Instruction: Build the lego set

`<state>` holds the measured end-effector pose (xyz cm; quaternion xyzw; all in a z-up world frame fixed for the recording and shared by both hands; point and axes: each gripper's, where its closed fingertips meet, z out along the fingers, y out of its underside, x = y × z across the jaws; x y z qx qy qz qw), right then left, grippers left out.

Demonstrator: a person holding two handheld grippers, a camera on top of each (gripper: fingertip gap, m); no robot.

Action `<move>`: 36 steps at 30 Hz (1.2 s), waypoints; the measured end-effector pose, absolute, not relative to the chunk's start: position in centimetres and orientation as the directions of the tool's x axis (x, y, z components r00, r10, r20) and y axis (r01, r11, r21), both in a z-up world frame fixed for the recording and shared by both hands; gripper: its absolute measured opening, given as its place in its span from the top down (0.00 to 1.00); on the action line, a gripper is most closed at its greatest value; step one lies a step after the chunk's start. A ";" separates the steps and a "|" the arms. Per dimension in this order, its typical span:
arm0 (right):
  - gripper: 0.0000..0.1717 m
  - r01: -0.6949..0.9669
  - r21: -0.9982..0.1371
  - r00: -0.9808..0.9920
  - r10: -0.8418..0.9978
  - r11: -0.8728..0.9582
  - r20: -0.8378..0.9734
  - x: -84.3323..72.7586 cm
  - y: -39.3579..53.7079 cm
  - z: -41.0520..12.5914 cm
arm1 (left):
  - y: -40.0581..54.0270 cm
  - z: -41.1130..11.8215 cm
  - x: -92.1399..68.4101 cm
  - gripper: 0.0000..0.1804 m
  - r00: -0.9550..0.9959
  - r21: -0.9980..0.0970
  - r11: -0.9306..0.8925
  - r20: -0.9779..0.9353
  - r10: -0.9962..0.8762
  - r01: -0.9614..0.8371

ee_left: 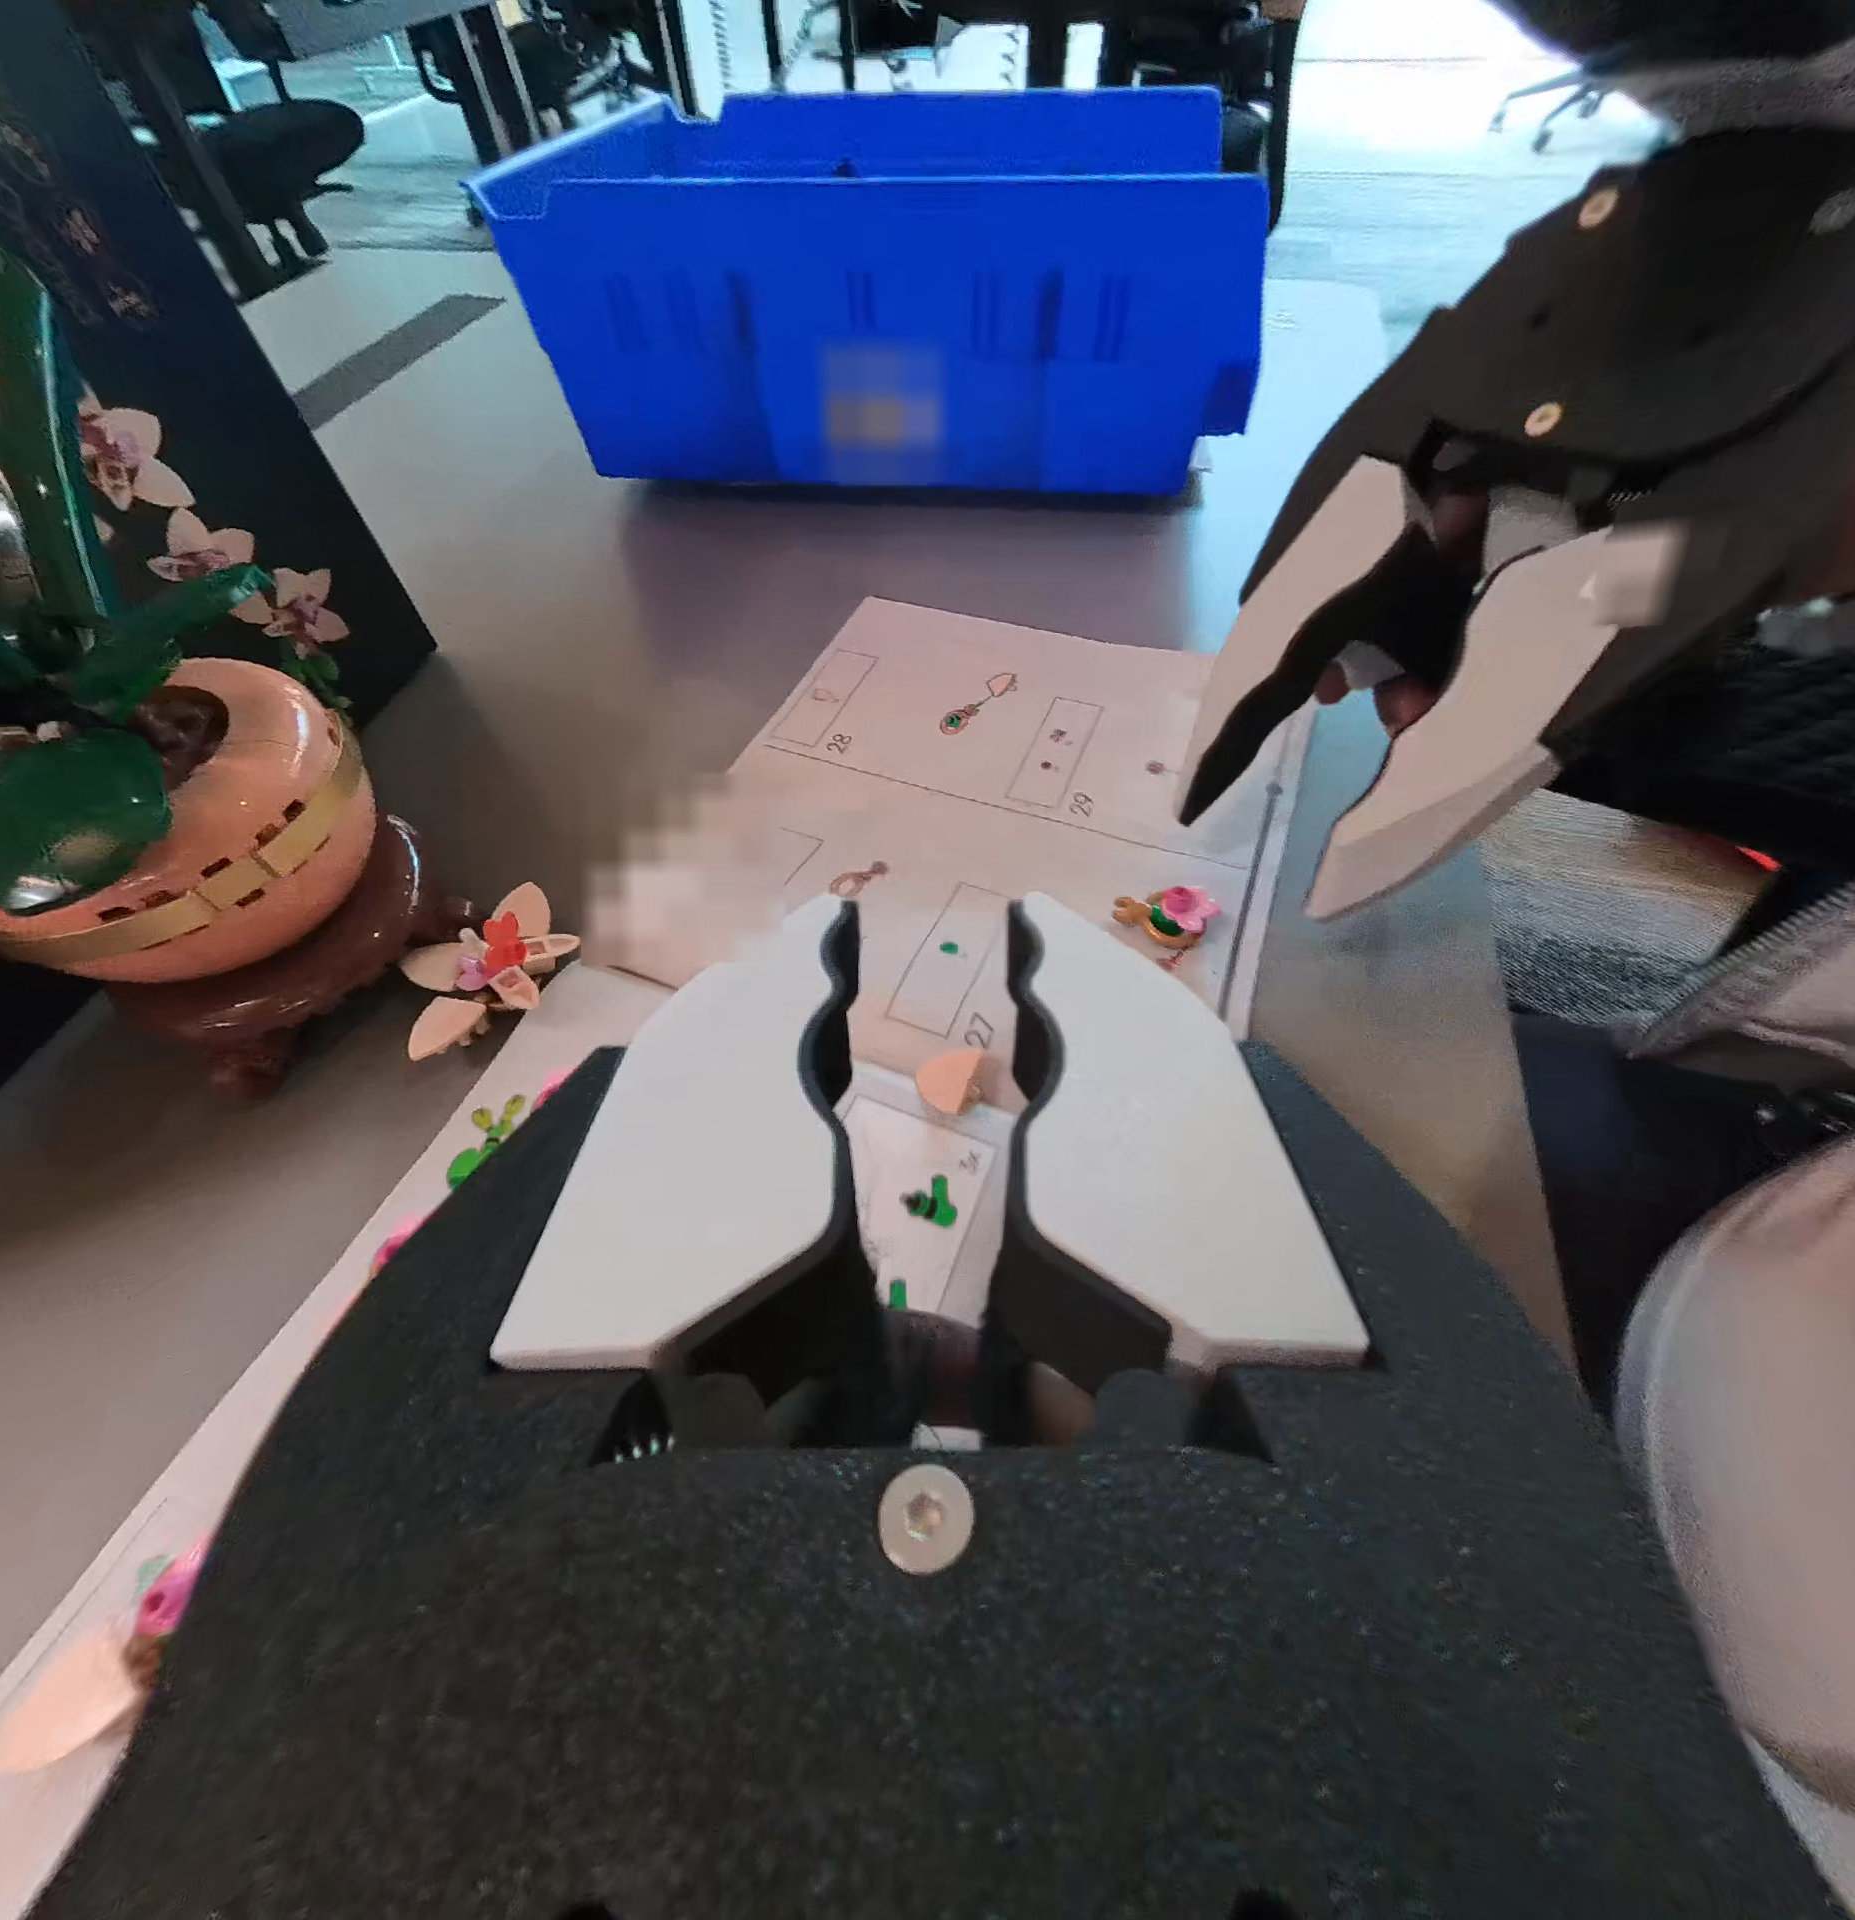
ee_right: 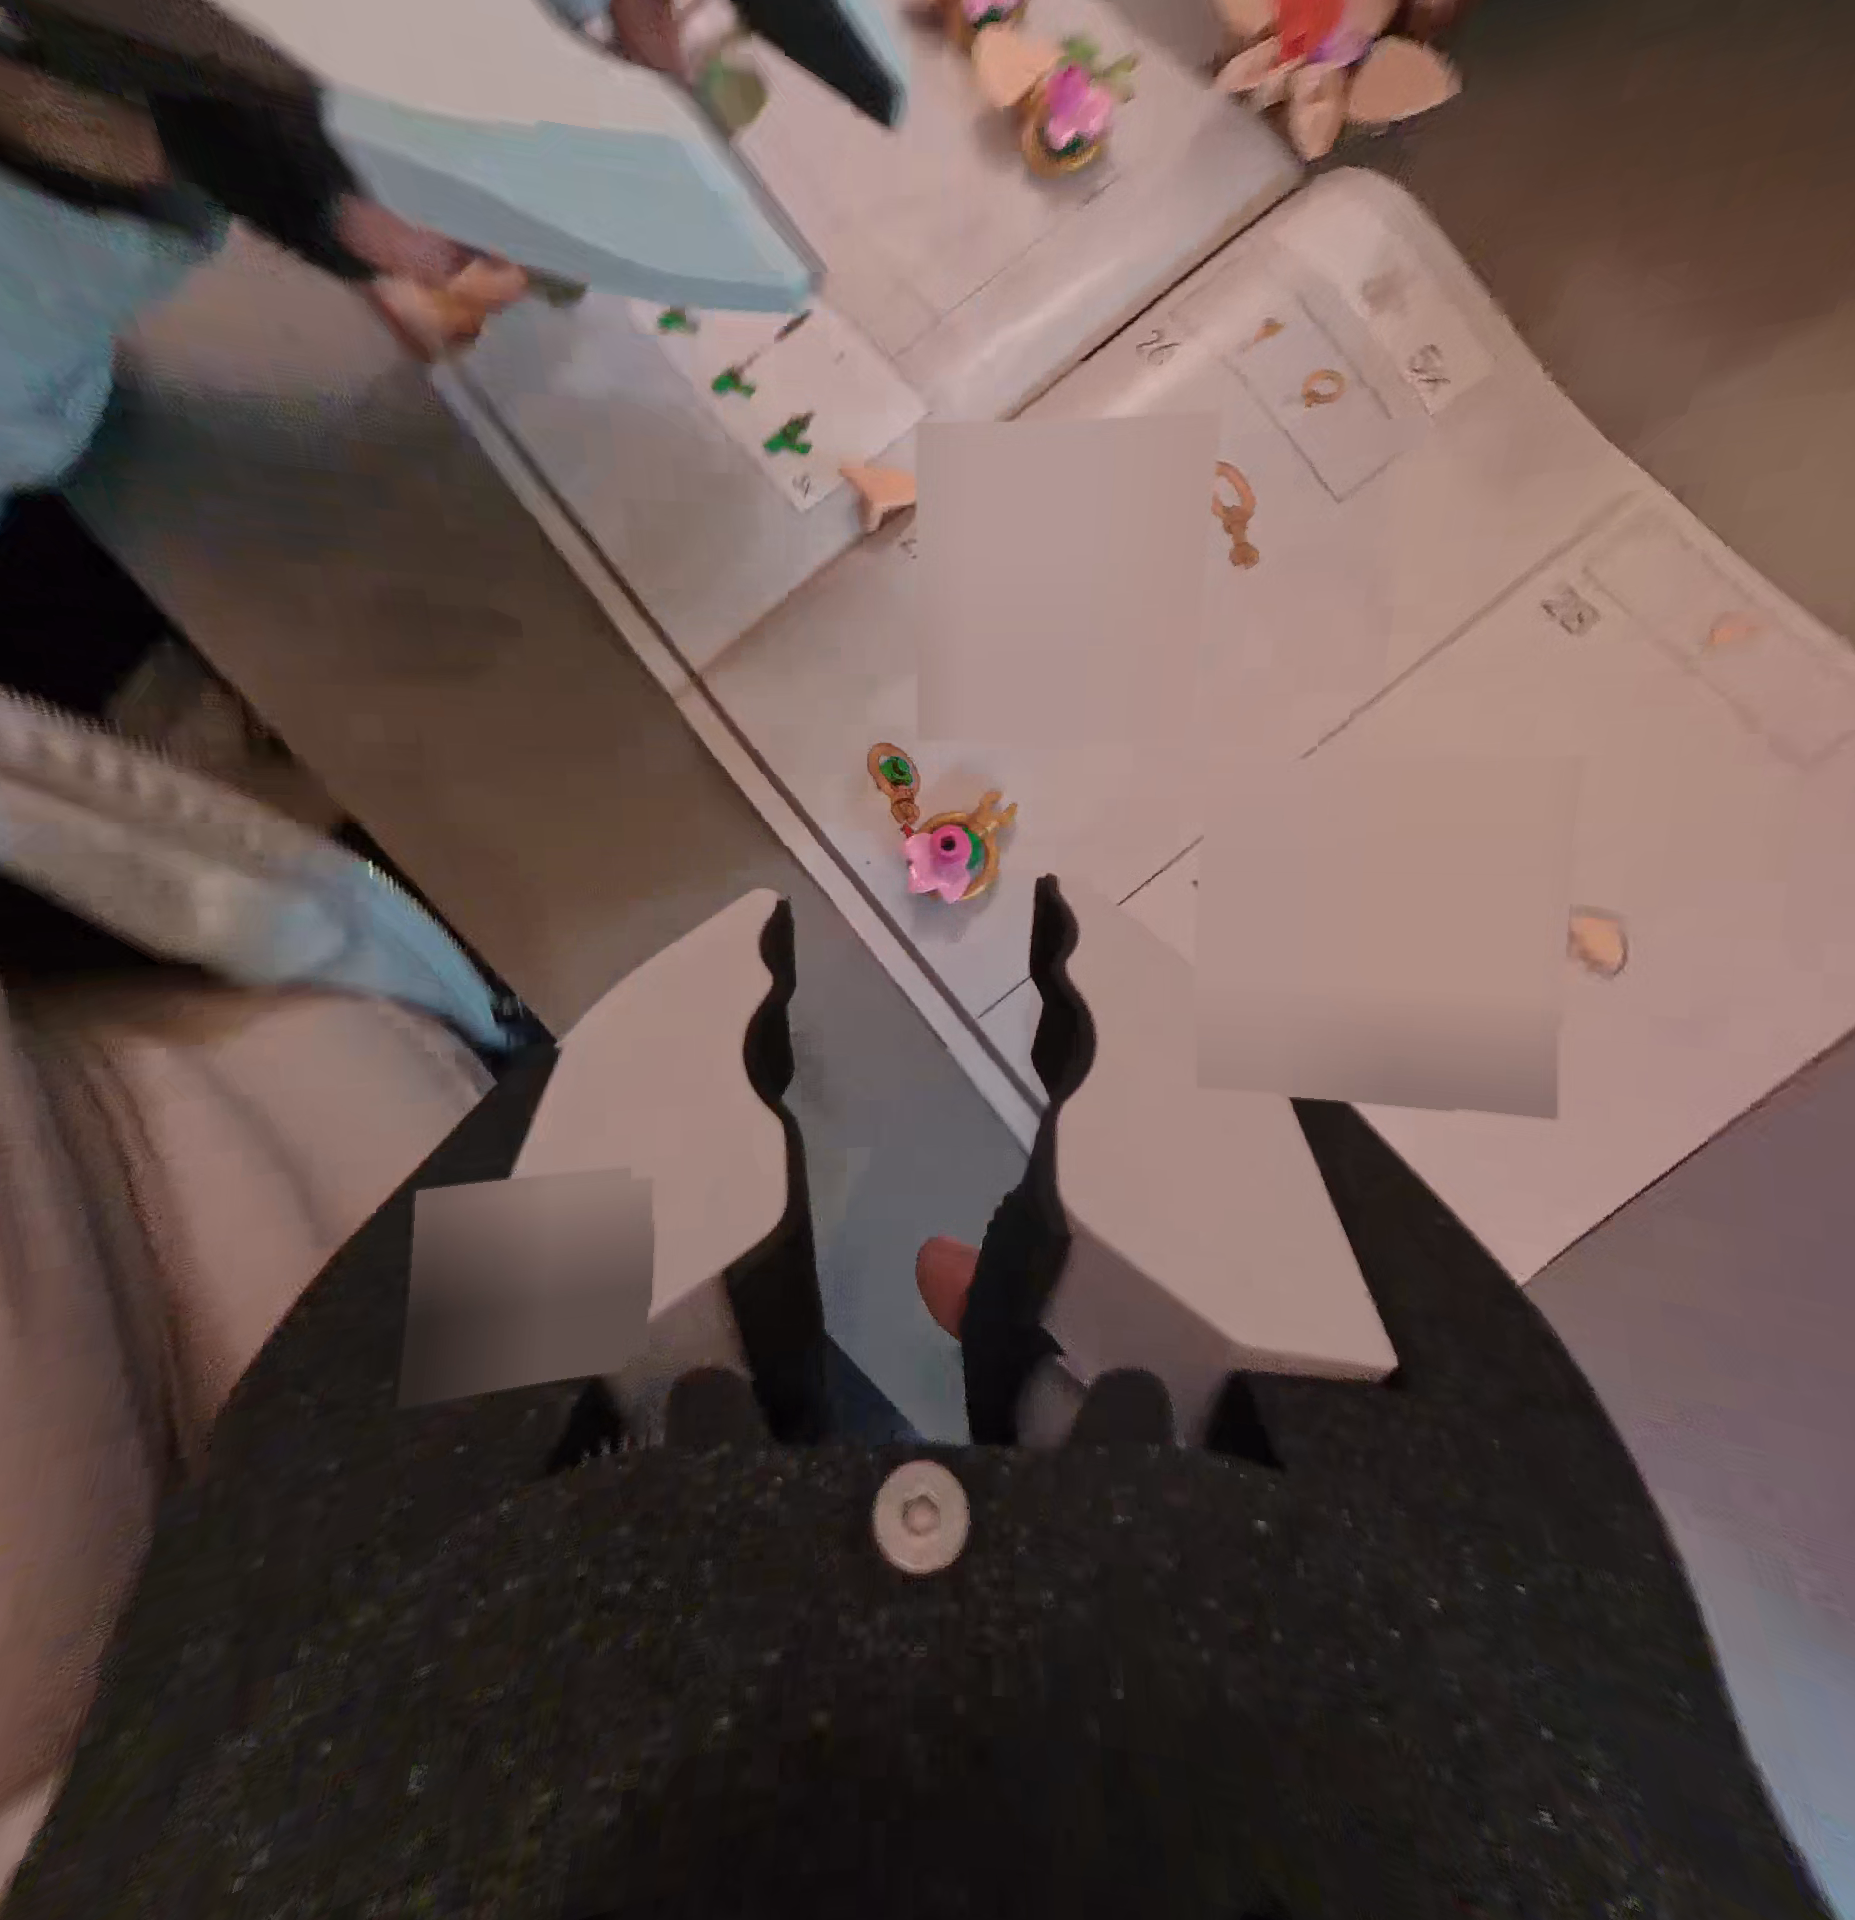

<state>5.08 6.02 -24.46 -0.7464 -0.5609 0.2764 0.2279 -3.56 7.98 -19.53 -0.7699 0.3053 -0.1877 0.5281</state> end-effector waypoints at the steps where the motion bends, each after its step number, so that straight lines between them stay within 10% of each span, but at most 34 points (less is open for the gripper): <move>1: 0.78 0.662 -0.683 0.265 0.949 -0.308 -0.171 5.1 5.9 -24.5 | 7.6 -19.3 -3.9 0.82 0.738 -0.925 -0.262 -0.027 -0.675 -0.274; 17: 0.89 0.551 -0.744 0.478 0.873 -0.379 -0.091 4.0 7.4 -26.5 | 4.6 -21.8 -6.5 0.84 0.736 -0.854 -0.311 -0.117 -0.666 -0.417; 30: 0.90 0.567 -0.770 0.148 0.956 -0.293 -0.254 3.1 6.2 -25.2 | 7.9 -25.4 -6.1 0.95 0.198 -0.546 0.047 -0.382 -0.903 -0.837; 36: 0.90 0.607 -0.751 0.115 0.963 -0.262 -0.243 1.5 5.6 -24.6 | 6.5 -25.3 -2.8 0.96 0.290 -0.644 -0.131 -0.148 -0.945 -0.754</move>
